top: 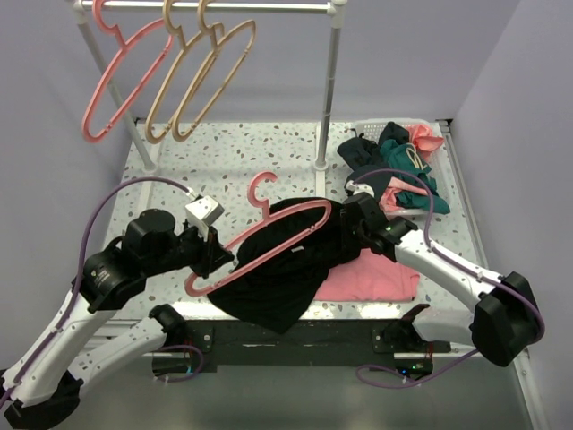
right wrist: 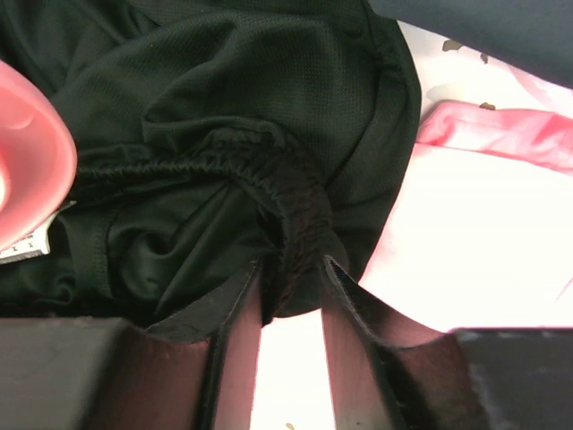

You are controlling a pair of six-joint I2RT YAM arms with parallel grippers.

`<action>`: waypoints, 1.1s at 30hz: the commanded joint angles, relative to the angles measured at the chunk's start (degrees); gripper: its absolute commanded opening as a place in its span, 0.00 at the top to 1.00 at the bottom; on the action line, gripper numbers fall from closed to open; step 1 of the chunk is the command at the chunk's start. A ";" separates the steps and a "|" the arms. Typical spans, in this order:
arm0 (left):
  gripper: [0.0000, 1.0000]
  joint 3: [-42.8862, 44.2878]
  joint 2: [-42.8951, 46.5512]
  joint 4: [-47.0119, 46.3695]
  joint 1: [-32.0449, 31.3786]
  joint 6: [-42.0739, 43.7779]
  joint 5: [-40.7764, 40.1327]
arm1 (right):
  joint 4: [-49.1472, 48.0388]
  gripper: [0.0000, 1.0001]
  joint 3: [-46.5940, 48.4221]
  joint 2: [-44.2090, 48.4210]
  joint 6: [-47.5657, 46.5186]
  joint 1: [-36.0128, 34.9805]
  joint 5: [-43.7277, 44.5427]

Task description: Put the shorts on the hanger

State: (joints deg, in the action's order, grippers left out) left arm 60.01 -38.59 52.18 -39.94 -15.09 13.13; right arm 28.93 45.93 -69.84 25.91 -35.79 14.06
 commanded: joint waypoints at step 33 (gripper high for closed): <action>1.00 -13.86 0.43 -29.14 -3.65 -8.28 -2.49 | 4.12 1.00 29.82 -6.88 -3.59 -8.59 9.32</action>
State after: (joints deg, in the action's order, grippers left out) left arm 48.86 -40.58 36.67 -43.27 -19.64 12.01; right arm 34.72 68.62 -75.64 24.47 -43.31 21.71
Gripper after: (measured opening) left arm 0.118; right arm 0.046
